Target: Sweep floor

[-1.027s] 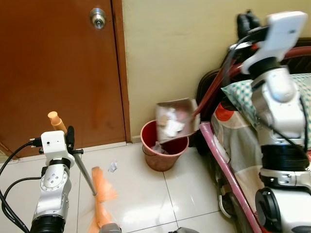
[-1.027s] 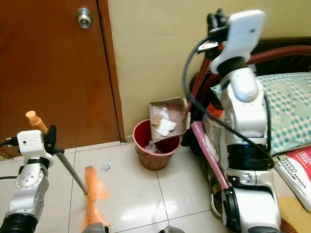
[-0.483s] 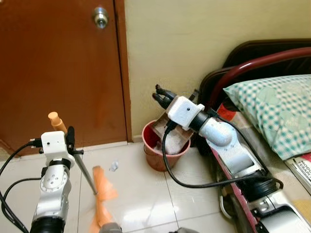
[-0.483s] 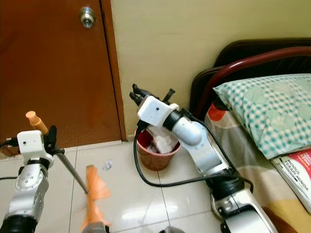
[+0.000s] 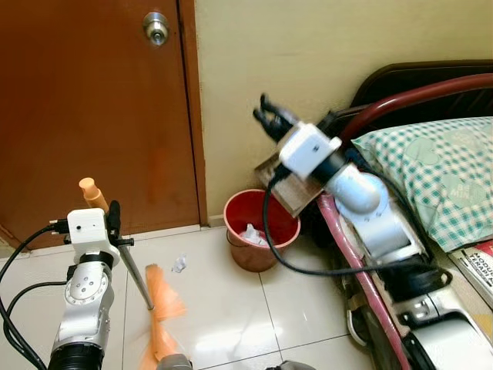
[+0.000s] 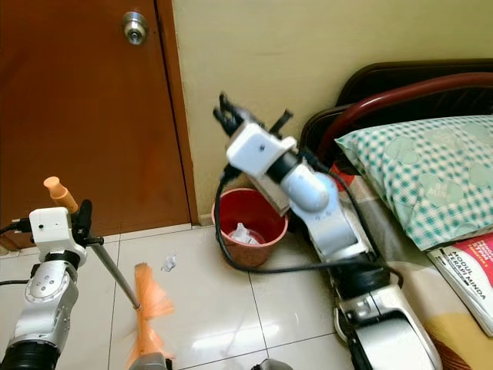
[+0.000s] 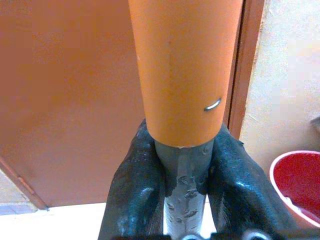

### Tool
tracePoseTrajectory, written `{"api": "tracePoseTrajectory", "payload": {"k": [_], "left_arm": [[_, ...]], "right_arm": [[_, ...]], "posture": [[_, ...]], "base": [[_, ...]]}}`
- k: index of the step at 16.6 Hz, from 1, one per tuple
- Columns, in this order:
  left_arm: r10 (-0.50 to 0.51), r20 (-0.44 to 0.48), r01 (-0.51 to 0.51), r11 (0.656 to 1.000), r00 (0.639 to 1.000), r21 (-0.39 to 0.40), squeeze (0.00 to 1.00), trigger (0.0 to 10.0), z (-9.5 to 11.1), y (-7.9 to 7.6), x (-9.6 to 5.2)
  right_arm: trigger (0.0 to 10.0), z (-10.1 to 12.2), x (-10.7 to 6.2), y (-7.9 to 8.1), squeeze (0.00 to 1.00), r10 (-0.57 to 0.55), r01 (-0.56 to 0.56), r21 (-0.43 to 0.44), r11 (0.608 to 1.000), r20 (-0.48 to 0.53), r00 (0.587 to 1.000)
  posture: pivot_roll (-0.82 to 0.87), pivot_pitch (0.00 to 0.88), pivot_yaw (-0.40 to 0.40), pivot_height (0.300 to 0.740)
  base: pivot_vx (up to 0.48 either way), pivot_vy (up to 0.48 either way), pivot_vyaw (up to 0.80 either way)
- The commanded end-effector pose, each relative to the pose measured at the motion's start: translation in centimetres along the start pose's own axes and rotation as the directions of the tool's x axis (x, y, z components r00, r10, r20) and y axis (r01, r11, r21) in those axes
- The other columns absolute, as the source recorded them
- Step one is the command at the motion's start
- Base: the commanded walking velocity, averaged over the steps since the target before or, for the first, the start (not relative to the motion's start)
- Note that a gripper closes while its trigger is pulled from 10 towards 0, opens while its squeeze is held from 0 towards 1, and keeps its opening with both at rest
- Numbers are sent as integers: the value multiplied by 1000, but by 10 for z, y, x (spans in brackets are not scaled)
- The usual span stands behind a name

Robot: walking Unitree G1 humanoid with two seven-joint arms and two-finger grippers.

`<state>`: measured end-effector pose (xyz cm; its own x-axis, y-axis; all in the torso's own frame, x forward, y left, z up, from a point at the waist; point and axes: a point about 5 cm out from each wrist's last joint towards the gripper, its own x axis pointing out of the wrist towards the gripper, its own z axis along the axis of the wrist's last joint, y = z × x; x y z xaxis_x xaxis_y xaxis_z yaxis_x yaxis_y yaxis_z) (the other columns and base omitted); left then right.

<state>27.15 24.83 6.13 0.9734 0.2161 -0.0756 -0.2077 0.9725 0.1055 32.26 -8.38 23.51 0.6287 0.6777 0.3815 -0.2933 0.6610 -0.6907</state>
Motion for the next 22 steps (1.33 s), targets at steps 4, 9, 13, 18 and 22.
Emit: {"api": "tracePoseTrajectory", "payload": {"k": [4,9,13,18,22], "left_arm": [[1,-26,0,999,1000,45,0,10000,-3,5,1],[16,4,-17,998,1000,68,0,10000,2,9,1],[43,32,-46,993,999,112,0,10000,7,18,1],[61,44,-67,988,997,142,0,10000,8,24,0],[62,43,-68,988,997,140,0,10000,8,26,-1]], "right_arm": [[10000,52,28,-29,0,-138,128,60,990,220,966],[10000,62,39,-32,0,-239,174,274,946,223,945],[10000,55,40,-25,0,-294,197,468,861,142,945],[10000,45,33,-13,0,-305,221,565,795,58,951],[10000,28,20,2,0,-303,267,642,719,-57,951]], "posture": [[16,41,-14,740],[20,39,-17,740],[31,36,-19,740],[31,36,-19,740],[43,36,-21,740]], "base": [[0,0,0],[0,0,0],[0,0,0],[0,0,0],[0,0,0]]}}
